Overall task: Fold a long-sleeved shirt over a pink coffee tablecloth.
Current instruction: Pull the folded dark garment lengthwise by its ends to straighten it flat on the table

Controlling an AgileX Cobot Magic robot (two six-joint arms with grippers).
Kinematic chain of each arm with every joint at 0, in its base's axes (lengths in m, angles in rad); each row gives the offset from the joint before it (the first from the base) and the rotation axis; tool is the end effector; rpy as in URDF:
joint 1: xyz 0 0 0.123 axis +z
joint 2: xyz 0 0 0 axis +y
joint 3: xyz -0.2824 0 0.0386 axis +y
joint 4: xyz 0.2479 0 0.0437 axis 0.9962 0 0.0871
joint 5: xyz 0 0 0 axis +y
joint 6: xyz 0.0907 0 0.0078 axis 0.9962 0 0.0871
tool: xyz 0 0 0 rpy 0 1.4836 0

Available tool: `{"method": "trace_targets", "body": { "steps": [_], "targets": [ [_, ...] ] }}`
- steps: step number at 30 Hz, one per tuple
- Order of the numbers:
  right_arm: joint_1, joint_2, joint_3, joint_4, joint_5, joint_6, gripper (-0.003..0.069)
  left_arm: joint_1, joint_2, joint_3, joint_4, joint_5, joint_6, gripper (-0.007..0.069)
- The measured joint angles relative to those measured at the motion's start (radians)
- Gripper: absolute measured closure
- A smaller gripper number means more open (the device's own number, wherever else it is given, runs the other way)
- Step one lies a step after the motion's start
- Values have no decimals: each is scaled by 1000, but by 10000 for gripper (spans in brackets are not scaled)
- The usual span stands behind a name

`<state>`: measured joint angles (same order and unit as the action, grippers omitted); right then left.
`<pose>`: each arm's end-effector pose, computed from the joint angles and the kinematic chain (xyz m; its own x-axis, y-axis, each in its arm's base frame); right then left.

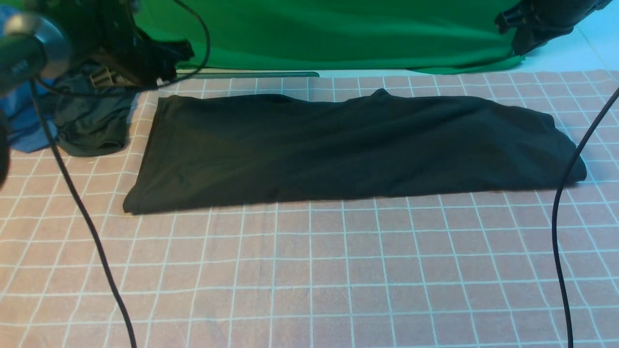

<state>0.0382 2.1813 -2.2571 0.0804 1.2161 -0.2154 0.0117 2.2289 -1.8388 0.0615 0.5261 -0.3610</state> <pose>0.4817 0.0253 0.3157 -0.8386 -0.2180 -0.4993 -0.2358 0.9714 -0.0281 0.5105 0.0088 0.2018 -0.6922 -0.3109 -0.6513 -0.2542 0.9496 -0.1832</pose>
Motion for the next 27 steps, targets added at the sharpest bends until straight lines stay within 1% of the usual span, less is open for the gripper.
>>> {"method": "trace_targets", "body": {
  "steps": [1, 2, 3, 5, 7, 9, 10, 12, 16, 17, 19, 20, 24, 27],
  "targets": [
    [0, 0, 0, 1, 0, -1, 620, 0, 21, 0, 1, -18, 0, 225],
    [0, 0, 0, 1, 0, -3, 620, 0, 37, 0, 1, -31, 0, 193],
    [0, 0, 0, 1, 0, -3, 620, 0, 43, 0, 1, -36, 0, 188],
    [0, 0, 0, 1, 0, -17, 620, 0, 68, 0, 1, -55, 0, 137],
    [0, 0, 0, 1, 1, -24, 620, 0, 87, 0, 1, -71, 0, 121],
    [0, 0, 0, 1, 2, -24, 620, 0, 96, 0, 2, -82, 3, 130],
    [0, 0, 0, 2, 2, -24, 620, 0, 97, 0, 2, -84, 3, 144],
    [0, 0, 0, 3, 3, -24, 620, 0, 97, 0, 2, -91, 10, 219],
    [0, 0, 0, 15, 3, -26, 620, 0, 96, 0, 2, -80, 58, 489],
    [0, 0, 0, 18, 3, -26, 620, 0, 95, 0, 2, -76, 63, 541],
    [0, 0, 0, 22, 3, -29, 620, 0, 88, 0, 2, -68, 69, 586],
    [0, 0, 0, 24, 3, -29, 620, 0, 85, 0, 2, -66, 72, 593],
    [0, 0, 0, 27, 3, -29, 620, 6, 48, 0, 0, -62, 76, 595],
    [0, 0, 0, 27, 3, -31, 620, 22, 26, 0, -1, -81, 59, 594]
  ]
}}
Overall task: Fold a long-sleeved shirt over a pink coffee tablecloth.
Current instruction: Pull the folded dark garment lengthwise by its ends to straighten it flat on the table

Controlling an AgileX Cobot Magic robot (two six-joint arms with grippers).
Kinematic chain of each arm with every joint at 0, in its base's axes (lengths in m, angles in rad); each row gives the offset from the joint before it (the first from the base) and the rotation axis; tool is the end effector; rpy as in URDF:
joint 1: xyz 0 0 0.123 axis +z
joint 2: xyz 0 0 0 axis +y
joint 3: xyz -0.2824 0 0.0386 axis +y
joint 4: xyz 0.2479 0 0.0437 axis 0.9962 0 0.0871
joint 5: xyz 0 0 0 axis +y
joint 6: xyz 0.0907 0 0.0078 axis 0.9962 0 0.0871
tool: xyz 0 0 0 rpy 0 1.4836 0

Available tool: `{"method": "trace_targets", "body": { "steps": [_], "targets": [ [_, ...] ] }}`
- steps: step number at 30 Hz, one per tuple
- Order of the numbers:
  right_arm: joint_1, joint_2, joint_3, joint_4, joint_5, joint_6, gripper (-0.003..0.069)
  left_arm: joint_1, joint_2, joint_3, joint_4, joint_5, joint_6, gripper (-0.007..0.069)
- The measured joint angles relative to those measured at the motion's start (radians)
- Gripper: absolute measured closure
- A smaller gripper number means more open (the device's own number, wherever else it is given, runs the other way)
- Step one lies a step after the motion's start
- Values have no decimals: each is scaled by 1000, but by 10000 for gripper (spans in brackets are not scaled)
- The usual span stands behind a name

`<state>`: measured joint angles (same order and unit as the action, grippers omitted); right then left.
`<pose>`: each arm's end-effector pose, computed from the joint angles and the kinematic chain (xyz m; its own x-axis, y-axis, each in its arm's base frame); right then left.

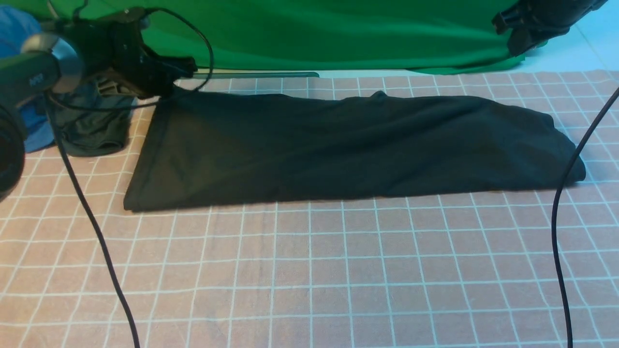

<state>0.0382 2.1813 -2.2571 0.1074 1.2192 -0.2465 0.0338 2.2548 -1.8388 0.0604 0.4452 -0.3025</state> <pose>0.4813 0.0276 0.3158 -0.8317 -0.2387 -0.5012 -0.2664 0.9637 -0.0170 0.5174 0.0199 0.1936 -0.6639 -0.2679 -0.6982 -0.2221 0.9621 -0.1580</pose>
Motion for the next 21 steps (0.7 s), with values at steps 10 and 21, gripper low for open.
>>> {"method": "trace_targets", "body": {
  "steps": [10, 21],
  "targets": [
    [0, 0, 0, 38, 0, -12, 620, 45, 12, 0, -9, -38, -13, 591],
    [0, -31, 0, 48, 1, 11, 620, 47, -14, -58, 0, 168, -13, 288]
  ]
}}
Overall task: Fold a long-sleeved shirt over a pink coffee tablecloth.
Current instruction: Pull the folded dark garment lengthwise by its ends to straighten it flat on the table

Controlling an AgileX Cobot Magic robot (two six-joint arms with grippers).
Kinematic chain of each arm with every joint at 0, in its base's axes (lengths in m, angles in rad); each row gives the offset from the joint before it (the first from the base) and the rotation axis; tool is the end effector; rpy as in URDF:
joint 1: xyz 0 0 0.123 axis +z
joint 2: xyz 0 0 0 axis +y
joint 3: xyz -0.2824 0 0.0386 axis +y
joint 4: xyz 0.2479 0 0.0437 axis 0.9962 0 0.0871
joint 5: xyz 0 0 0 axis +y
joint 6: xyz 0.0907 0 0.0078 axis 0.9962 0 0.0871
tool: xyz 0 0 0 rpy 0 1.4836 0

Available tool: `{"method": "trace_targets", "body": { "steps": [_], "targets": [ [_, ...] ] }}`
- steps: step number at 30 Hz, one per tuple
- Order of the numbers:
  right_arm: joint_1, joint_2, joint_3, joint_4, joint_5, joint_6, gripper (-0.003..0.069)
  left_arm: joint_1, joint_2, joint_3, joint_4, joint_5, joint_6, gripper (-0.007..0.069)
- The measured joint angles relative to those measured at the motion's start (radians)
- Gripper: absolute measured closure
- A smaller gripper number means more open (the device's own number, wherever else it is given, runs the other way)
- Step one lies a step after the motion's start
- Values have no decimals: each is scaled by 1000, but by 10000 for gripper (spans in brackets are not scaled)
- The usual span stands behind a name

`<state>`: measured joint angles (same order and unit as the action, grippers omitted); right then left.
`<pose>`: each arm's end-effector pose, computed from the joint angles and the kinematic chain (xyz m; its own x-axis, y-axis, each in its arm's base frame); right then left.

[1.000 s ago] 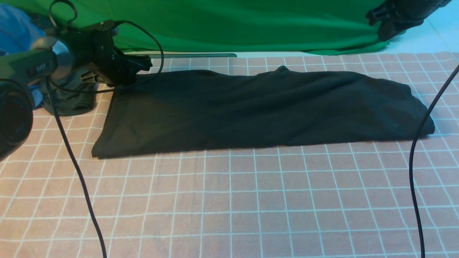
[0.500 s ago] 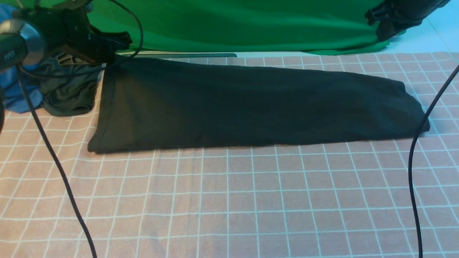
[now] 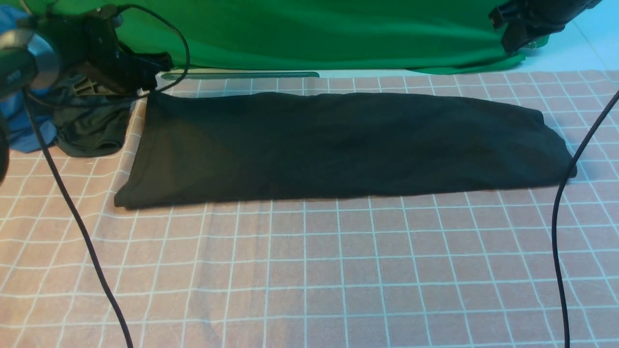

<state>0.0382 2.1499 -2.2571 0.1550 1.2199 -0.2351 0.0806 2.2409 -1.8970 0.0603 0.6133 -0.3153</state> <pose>0.4747 0.0314 0.3313 -0.8179 -0.2099 -0.5358 -0.2653 0.9638 0.0274 0.5105 0.0444 0.2083 -0.7075 -0.3207 -0.6297 -0.2993 0.9432 -0.1441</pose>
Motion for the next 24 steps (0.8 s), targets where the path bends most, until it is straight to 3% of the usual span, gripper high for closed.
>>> {"method": "trace_targets", "body": {
  "steps": [3, 6, 11, 14, 19, 24],
  "targets": [
    [0, -51, 10, -14, -1, 6, 620, 0, -77, -31, -2, 230, 19, 271],
    [0, -138, 77, -38, -3, 9, 620, -1, -168, -14, -18, 402, 49, 345],
    [0, -276, 299, -58, -5, 17, 617, -17, -335, 211, -53, 438, 45, 568],
    [0, -343, 426, -59, -2, 18, 616, -26, -423, 381, -77, 407, 31, 606],
    [0, -405, 536, -60, -44, 18, 614, -29, -465, 603, -60, 241, 21, 590],
    [0, -407, 546, -60, -59, 18, 614, -29, -444, 666, 9, 87, -23, 436]
  ]
}}
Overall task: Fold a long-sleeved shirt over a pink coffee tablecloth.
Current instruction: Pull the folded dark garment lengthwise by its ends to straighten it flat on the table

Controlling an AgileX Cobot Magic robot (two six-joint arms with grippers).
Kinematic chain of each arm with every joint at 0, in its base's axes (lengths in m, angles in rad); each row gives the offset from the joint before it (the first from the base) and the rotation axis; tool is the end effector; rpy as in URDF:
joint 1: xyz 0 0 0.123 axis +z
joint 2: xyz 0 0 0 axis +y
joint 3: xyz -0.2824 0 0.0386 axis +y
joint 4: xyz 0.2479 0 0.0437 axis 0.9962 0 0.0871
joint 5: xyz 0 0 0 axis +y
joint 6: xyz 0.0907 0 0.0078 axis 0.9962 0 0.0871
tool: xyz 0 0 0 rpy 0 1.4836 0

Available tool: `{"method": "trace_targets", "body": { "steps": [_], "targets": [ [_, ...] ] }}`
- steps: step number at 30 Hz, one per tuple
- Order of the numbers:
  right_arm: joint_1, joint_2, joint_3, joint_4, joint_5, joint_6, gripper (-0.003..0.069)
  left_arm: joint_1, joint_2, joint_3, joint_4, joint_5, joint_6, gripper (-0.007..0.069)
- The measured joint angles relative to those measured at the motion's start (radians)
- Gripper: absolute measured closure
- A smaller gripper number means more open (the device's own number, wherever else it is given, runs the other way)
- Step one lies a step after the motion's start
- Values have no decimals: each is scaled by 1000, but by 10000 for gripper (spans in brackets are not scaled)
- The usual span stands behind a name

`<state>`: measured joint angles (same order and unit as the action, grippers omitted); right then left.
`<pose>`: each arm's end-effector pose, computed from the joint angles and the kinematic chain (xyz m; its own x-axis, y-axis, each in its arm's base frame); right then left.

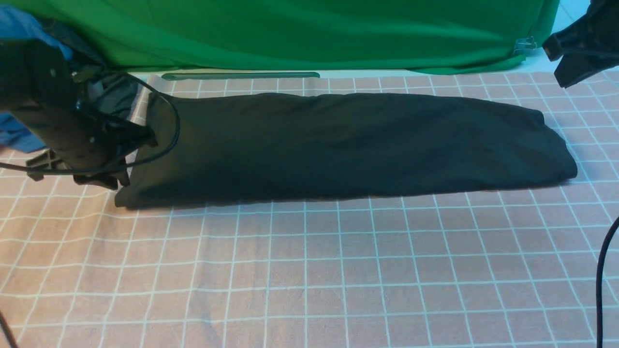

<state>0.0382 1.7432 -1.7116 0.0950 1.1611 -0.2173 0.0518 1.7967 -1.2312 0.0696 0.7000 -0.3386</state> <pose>0.3758 0.0223 0.3494 -0.8642 -0.2109 -0.4568 -0.2351 0.9720 -0.0039 0.3677 0.0232 0.2096 -0.8656 -0.3264 -0.3797 -0.3257 0.9430 -0.0683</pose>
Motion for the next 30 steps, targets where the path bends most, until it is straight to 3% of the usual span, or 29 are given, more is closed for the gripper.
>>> {"method": "trace_targets", "body": {
  "steps": [6, 8, 12, 14, 17, 20, 22, 25, 30],
  "targets": [
    [0, 0, 3, 0, -4, -8, 609, 0, 85, 1, 24, -73, -21, 165],
    [0, 0, 3, 0, -6, -19, 607, 0, 119, 1, 24, -75, -21, 105],
    [0, 0, 3, 0, -10, -22, 603, 0, 139, 0, 24, -83, -22, 72],
    [0, 0, 3, 0, -13, -24, 601, 0, 141, 0, 24, -84, -22, 95],
    [0, 0, 3, -7, -19, -29, 599, 0, 142, 0, 30, -82, -15, 223],
    [0, 0, 3, -11, -30, -31, 594, -1, 142, -3, 14, -84, -4, 463],
    [0, 0, 3, -13, -38, -31, 590, -2, 140, -5, 9, -84, 10, 554],
    [-1, 0, 3, -25, -39, -31, 585, -2, 127, -5, 9, -73, 14, 594],
    [-32, 0, 3, -88, -5, 8, 567, -2, 76, 1, 39, -37, 16, 594]
  ]
}}
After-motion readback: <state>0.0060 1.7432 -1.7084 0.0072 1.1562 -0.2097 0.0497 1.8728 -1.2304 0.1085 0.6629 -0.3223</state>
